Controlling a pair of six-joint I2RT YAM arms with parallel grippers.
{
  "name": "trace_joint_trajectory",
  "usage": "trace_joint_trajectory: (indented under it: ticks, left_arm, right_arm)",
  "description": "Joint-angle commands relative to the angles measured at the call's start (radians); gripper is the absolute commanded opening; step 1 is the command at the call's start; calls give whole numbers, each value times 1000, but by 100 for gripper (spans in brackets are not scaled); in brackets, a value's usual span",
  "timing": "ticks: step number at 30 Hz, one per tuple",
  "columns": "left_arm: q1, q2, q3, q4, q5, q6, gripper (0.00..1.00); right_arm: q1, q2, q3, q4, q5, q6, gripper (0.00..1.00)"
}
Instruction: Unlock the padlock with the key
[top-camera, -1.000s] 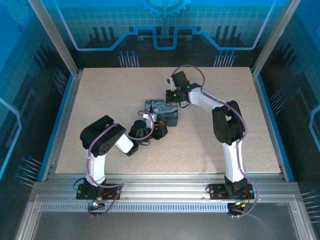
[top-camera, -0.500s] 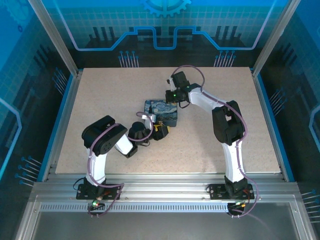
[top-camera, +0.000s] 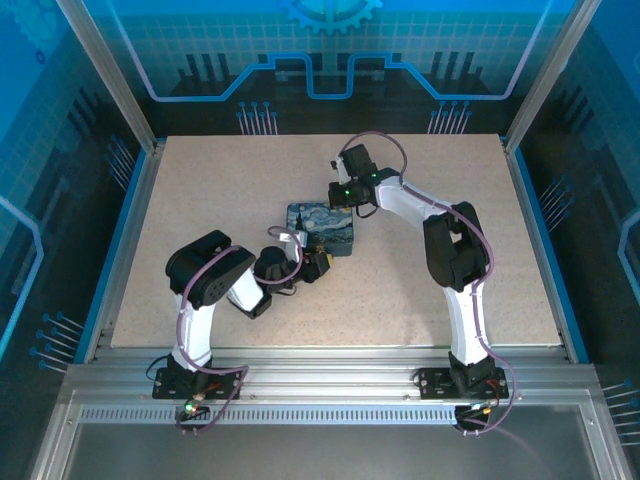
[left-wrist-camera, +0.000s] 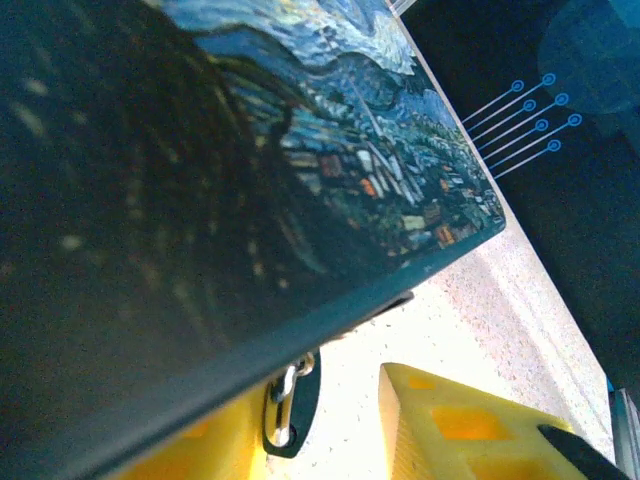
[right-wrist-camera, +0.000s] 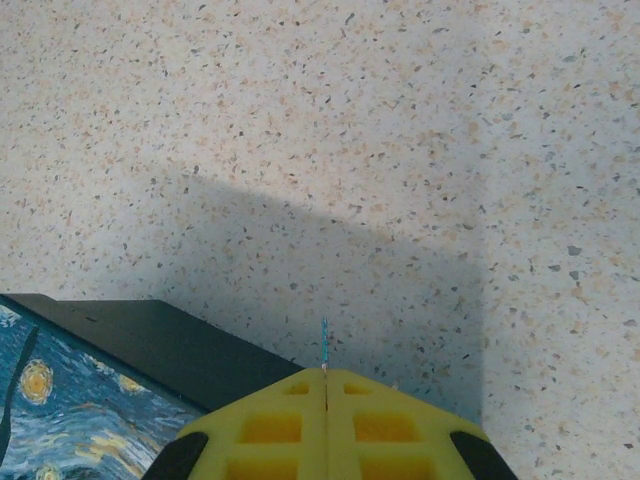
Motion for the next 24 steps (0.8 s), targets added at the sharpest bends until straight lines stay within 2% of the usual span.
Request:
trace_joint_trajectory:
  ticks: [1, 6, 8, 12, 19, 24]
  left_arm:
    - [13, 1, -17, 45, 6, -4, 29]
    - [17, 7, -19, 45, 4, -7, 21]
    - [19, 8, -19, 45, 4, -12, 21]
    - [19, 13, -9, 45, 14, -27, 51]
    - [-4, 45, 18, 45, 35, -51, 62]
    - [-15, 43, 21, 45, 34, -61, 63]
  right_arm:
    - [28, -6, -43, -92, -36, 16, 0]
    - [29, -12, -51, -88, -35, 15, 0]
    - [29, -14, -53, -87, -38, 17, 0]
    - [29, -15, -61, -76, -44, 25, 0]
    - [30, -14, -61, -73, -45, 28, 0]
    - [30, -14, -59, -73, -44, 26, 0]
